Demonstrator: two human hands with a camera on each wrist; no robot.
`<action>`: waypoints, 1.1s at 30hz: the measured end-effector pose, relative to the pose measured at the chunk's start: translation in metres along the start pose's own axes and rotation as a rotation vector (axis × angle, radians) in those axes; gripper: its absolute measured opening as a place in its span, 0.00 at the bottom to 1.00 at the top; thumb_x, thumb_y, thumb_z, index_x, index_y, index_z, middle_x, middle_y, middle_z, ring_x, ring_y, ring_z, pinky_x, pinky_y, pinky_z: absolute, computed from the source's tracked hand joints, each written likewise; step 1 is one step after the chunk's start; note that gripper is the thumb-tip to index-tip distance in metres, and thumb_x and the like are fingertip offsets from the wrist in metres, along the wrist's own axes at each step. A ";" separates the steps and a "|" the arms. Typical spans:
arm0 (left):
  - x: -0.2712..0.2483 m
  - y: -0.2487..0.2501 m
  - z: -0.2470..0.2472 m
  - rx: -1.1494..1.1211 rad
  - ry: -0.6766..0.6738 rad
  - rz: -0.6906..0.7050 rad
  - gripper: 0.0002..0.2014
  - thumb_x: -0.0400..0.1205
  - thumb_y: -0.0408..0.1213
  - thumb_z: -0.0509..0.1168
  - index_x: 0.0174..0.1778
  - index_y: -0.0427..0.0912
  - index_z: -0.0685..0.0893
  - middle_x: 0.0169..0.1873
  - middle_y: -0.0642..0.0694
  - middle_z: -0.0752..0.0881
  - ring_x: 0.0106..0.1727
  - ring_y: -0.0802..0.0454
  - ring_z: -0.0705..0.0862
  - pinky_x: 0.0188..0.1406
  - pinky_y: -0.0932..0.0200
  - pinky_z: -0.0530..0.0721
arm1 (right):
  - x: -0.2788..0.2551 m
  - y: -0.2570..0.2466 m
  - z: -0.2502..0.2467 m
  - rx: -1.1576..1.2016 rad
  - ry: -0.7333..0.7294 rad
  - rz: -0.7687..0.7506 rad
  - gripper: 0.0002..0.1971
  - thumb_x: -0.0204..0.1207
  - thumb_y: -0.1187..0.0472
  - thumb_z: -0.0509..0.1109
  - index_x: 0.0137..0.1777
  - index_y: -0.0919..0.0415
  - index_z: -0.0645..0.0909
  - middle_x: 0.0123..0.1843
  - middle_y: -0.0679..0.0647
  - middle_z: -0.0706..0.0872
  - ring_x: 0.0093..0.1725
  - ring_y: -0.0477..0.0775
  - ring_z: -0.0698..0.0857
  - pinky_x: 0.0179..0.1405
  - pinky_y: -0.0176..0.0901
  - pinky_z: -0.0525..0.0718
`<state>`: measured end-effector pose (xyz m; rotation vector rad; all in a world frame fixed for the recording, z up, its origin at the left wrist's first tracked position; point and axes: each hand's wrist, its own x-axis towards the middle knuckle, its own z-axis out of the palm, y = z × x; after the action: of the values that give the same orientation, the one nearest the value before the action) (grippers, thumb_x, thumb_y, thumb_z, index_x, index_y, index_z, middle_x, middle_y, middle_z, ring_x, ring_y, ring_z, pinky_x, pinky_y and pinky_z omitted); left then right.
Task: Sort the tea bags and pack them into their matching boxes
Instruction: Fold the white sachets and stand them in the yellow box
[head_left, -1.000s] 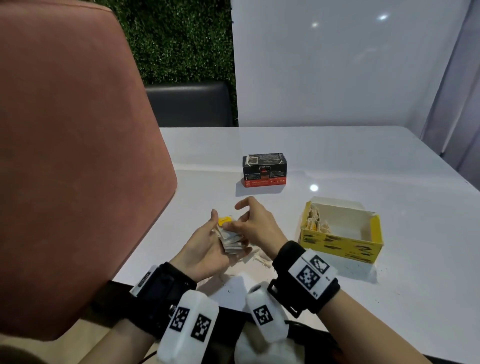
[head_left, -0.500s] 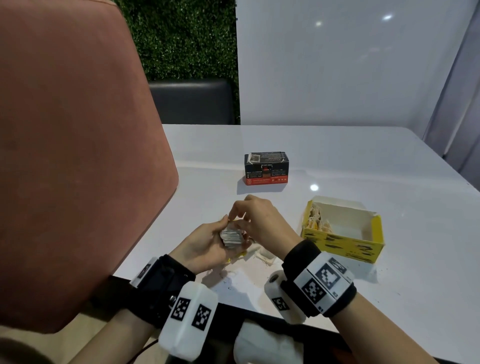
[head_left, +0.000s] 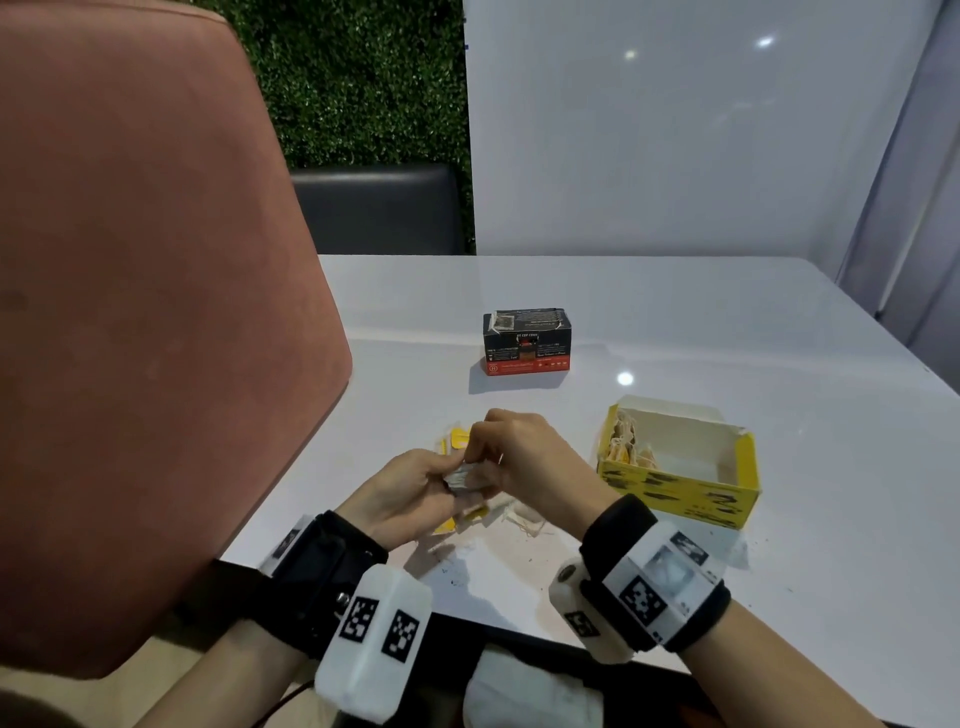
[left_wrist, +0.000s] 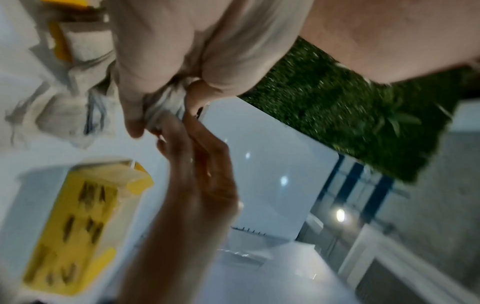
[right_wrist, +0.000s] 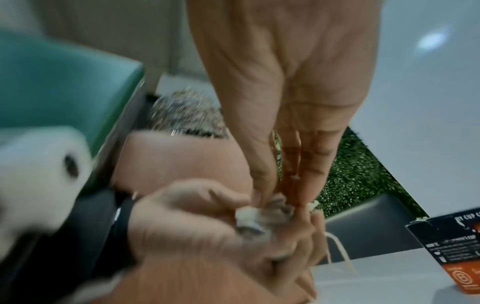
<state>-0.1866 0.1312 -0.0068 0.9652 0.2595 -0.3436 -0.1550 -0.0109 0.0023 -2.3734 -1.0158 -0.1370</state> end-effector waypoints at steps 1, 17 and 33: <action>-0.001 -0.001 0.001 0.076 -0.008 0.035 0.13 0.86 0.26 0.48 0.53 0.28 0.77 0.45 0.35 0.82 0.46 0.46 0.83 0.49 0.51 0.88 | 0.000 0.004 -0.004 0.029 0.030 0.011 0.05 0.73 0.64 0.70 0.48 0.60 0.82 0.49 0.55 0.81 0.49 0.57 0.81 0.46 0.53 0.81; 0.048 -0.010 0.080 1.361 -0.315 0.472 0.51 0.84 0.31 0.60 0.69 0.58 0.16 0.78 0.42 0.66 0.69 0.46 0.79 0.72 0.49 0.74 | -0.031 0.066 -0.099 0.229 -0.018 0.242 0.11 0.69 0.75 0.74 0.45 0.59 0.85 0.33 0.44 0.85 0.27 0.41 0.87 0.33 0.40 0.89; 0.130 -0.032 0.089 1.519 -0.311 0.041 0.67 0.71 0.25 0.74 0.70 0.50 0.14 0.80 0.28 0.48 0.78 0.37 0.65 0.75 0.44 0.69 | -0.056 0.141 -0.085 -0.454 -0.495 0.130 0.16 0.79 0.66 0.66 0.64 0.54 0.81 0.61 0.54 0.83 0.56 0.50 0.83 0.57 0.36 0.81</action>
<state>-0.0746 0.0178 -0.0297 2.3639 -0.4044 -0.6578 -0.0870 -0.1702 -0.0055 -2.9685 -1.1347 0.3187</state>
